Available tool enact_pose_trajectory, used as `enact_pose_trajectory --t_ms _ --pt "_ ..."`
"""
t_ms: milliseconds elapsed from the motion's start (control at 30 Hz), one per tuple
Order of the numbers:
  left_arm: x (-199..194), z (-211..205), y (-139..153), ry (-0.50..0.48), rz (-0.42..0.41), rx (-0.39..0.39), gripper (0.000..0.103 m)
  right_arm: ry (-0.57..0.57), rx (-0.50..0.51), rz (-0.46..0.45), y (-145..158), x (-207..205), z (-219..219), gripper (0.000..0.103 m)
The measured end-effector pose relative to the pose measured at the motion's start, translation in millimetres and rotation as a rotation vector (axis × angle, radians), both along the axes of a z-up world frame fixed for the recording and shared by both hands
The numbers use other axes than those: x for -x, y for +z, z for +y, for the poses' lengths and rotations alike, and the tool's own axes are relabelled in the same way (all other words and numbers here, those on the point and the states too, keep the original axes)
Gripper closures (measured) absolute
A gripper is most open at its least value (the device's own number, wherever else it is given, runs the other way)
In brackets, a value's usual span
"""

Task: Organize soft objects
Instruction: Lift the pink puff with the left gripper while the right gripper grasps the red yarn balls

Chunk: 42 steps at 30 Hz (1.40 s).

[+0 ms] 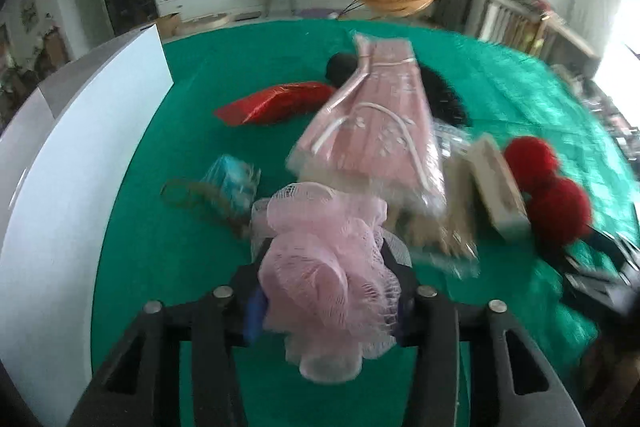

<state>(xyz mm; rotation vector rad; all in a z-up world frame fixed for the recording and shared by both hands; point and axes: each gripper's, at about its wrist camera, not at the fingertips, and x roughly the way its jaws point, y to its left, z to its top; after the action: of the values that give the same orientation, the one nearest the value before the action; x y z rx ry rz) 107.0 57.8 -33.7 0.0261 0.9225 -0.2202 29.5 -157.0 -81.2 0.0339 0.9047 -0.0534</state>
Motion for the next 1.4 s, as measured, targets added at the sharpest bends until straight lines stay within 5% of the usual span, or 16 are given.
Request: enact_pose_trajectory --t_ms 100,167,233,300,467,633,1033,1100,1233,1400 --pt "37 22 12 -0.170 0.032 0.087 0.059 0.001 0.000 0.000 0 0 -1 0.017" --pt "54 33 14 -0.230 0.054 0.060 0.055 0.001 -0.001 0.000 0 0 0 0.016" --pt "67 41 10 -0.246 0.070 -0.005 0.024 0.001 0.000 0.000 0 0 1 0.016" --pt "73 50 9 -0.230 0.061 -0.009 0.016 0.001 -0.002 0.000 0 0 0 0.016" --pt "69 66 11 -0.183 0.097 0.126 0.016 0.001 -0.002 0.000 0 0 0 0.016" --pt "70 44 15 -0.240 0.071 0.144 0.016 0.001 -0.002 0.000 0 0 0 0.016" --pt "50 -20 -20 -0.117 0.055 -0.125 0.010 0.002 -0.006 -0.001 0 1 1 0.016" --pt "51 -11 -19 -0.088 0.054 -0.107 0.011 0.002 -0.007 -0.001 0 1 2 0.016" --pt "50 12 -19 -0.048 0.084 -0.020 0.055 0.004 -0.018 -0.005 1 1 0 0.016" --pt "61 26 -16 -0.039 0.075 0.006 0.059 0.005 -0.244 -0.072 6 20 -24 0.017"
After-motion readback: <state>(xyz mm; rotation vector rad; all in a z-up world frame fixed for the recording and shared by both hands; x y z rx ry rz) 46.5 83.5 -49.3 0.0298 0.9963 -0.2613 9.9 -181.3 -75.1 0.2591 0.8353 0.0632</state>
